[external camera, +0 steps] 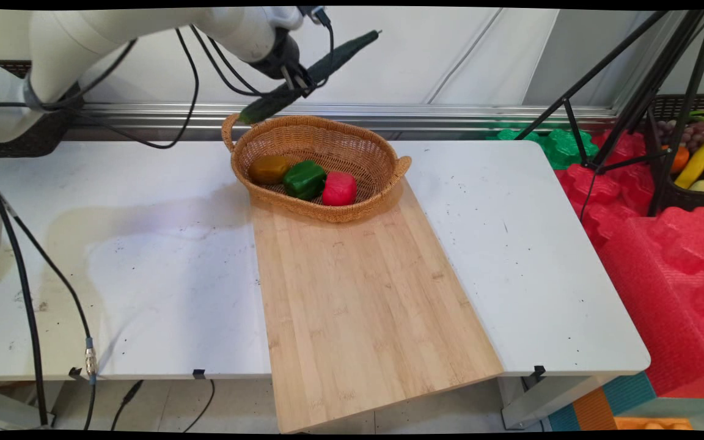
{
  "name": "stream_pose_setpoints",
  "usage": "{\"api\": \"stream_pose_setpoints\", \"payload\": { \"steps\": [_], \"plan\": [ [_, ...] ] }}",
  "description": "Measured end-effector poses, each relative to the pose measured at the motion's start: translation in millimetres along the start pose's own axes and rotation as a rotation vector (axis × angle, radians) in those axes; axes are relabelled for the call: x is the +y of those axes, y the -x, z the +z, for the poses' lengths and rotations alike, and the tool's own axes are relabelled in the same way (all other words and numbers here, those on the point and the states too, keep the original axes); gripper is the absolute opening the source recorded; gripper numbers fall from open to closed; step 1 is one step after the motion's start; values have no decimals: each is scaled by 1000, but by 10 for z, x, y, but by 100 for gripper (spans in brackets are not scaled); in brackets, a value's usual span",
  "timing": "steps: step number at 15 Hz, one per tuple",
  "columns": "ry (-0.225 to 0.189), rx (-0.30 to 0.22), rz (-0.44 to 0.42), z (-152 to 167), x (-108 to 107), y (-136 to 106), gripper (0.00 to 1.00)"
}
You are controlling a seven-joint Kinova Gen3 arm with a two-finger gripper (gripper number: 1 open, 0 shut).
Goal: Place the picked object in the vegetable basket
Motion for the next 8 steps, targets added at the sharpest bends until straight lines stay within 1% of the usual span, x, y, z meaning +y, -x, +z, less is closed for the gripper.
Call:
{"api": "stream_pose_setpoints", "payload": {
  "steps": [2, 4, 8],
  "plan": [
    [-4, -27, 16, 196, 41, 27, 0],
    [4, -54, 30, 378, 95, 70, 0],
    [18, -85, 65, 665, 177, 181, 0]
  ]
}}
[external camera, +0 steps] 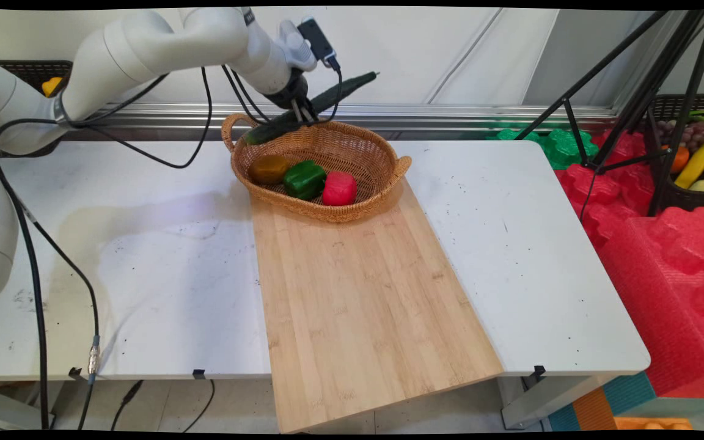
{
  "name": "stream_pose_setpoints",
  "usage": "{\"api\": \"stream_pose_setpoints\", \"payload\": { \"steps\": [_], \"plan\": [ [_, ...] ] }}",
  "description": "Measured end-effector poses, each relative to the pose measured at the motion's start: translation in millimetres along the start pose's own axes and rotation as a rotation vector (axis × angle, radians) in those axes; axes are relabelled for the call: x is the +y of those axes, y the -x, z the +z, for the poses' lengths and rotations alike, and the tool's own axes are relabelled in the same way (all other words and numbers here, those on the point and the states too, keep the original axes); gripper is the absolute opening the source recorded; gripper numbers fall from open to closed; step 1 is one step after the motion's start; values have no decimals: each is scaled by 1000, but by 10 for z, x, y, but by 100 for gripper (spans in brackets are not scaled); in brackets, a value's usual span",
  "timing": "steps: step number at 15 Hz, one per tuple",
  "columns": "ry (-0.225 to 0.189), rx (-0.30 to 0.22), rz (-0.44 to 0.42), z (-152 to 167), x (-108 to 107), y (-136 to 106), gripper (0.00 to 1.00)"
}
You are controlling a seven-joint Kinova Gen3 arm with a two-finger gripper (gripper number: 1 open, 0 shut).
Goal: Place the picked object in the vegetable basket
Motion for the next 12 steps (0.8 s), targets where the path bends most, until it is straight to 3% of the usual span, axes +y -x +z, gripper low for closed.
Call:
{"api": "stream_pose_setpoints", "payload": {
  "steps": [5, 11, 12],
  "plan": [
    [8, -6, 54, 161, 57, 128, 0],
    [21, 14, 120, 111, 96, 327, 0],
    [23, 18, 131, 85, 101, 363, 100]
  ]
}}
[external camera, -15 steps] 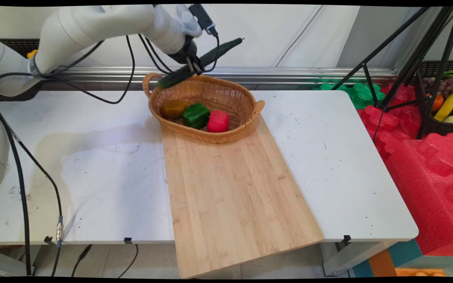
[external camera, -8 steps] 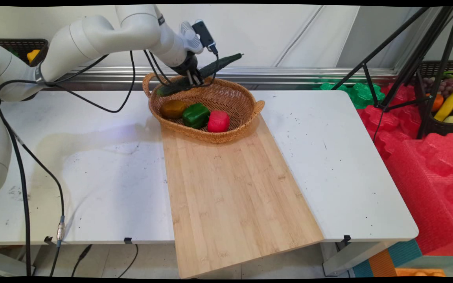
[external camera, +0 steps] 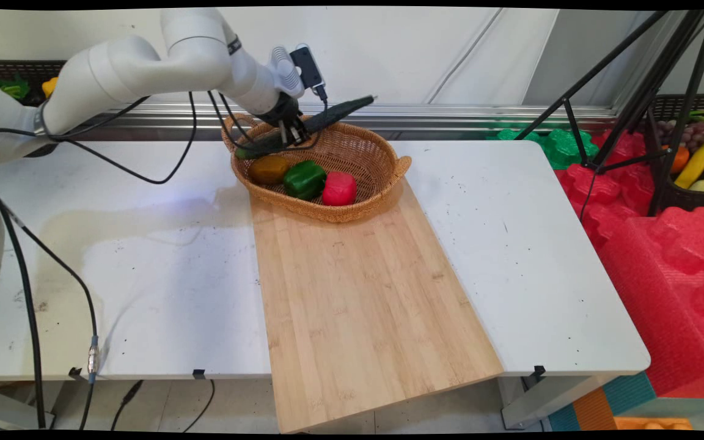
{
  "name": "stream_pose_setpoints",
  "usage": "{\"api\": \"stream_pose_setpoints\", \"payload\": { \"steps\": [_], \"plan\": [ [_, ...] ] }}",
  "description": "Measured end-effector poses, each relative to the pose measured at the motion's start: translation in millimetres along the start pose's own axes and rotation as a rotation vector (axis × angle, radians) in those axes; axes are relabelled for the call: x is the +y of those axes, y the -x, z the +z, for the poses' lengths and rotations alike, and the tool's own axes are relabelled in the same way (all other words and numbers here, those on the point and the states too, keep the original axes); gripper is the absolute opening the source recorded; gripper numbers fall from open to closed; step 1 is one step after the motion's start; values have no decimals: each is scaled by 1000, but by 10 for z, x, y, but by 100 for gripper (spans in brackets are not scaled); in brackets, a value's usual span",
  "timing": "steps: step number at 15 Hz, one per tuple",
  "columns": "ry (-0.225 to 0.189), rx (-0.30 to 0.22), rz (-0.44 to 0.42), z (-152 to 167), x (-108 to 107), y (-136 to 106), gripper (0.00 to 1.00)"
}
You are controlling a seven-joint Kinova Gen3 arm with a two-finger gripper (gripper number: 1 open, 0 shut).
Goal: Place the picked object in the vegetable basket
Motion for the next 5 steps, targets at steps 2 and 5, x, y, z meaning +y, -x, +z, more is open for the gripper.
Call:
{"api": "stream_pose_setpoints", "payload": {
  "steps": [2, 5],
  "plan": [
    [1, 10, 17, -62, 13, 62, 100],
    [0, 31, 31, -178, 22, 116, 100]
  ]
}}
